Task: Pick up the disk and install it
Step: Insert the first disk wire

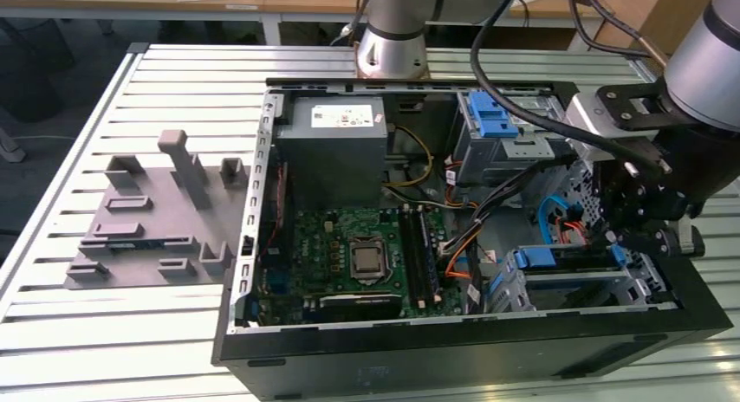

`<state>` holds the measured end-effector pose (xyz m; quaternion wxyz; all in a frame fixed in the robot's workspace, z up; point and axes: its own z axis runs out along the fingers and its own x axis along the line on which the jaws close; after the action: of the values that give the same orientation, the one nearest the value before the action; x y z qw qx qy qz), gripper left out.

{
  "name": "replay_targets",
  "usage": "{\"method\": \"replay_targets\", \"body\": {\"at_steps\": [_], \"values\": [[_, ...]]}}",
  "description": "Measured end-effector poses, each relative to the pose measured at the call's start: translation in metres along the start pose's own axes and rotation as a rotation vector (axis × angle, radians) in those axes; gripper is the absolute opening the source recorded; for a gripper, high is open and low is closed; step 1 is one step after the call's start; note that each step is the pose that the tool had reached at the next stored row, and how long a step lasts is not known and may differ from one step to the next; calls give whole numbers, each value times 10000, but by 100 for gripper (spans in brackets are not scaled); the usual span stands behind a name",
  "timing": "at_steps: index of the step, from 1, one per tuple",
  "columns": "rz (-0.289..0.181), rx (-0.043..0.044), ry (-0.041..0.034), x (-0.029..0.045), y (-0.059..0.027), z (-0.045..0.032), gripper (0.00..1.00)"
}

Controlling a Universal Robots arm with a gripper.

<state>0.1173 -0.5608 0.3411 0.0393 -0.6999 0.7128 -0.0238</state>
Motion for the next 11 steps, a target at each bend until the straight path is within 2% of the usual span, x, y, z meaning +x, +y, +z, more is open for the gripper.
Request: {"method": "replay_targets", "body": {"at_steps": [1,2,11], "values": [[0,-1,-1,0,0,-4,16],[0,-1,1,-1,-1,-11,11],[0,-2,0,-1,-3,-38,11]]}}
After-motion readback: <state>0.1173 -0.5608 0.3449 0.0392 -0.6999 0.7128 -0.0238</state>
